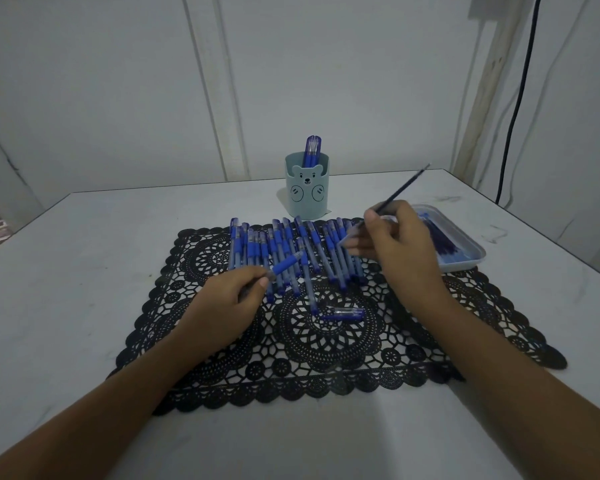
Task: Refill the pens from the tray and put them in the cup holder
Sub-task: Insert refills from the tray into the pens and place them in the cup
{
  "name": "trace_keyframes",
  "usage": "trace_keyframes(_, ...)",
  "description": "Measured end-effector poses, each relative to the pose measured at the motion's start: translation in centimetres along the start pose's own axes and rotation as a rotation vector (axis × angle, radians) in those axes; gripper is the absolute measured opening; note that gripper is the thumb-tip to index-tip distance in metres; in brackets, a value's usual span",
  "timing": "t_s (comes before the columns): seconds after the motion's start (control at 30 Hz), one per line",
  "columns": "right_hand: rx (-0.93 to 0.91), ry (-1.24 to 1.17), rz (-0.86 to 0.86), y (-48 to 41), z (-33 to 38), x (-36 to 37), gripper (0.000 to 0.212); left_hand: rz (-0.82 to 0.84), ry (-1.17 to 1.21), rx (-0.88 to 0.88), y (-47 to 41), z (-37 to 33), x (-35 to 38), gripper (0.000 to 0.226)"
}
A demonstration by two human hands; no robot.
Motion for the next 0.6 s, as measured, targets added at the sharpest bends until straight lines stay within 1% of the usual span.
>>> trace_keyframes(0.1, 0.135, -0.214, 0.096, 1.0, -0.1, 1.3, 0.010, -0.001, -0.006, 0.013, 0.0, -0.1, 0.0, 0.018)
trace_keyframes(0.2, 0.250, -0.353, 0.168, 1.6, -0.5, 2.3, 0.012, -0.001, -0.031, 0.088, 0.1, -0.4, 0.1, 0.015)
trace_keyframes(0.27, 0.302, -0.426, 0.181, 1.7, -0.8, 2.6, 0.013, -0.010, -0.045, 0.138, 0.1, -0.4, 0.1, 0.022)
trace_keyframes(0.47, 0.332, -0.497, 0.195, 1.8, -0.9, 2.8, 0.012, -0.022, -0.044, 0.227, 0.1, -0.5, 0.0, 0.036)
trace_keyframes(0.6, 0.340, -0.532, 0.211, 1.8, -0.9, 2.9, 0.011, -0.016, -0.044, 0.253, 0.1, -0.6, -0.1, 0.033)
Point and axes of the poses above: each hand's wrist, its own y-axis away from the middle knuckle, its own x-axis out of the palm, z = x × y, the point moved 4 cm from there along -y, towards the middle knuckle, and after that the axes turned 2 degrees about y, right-handed, at the moved point
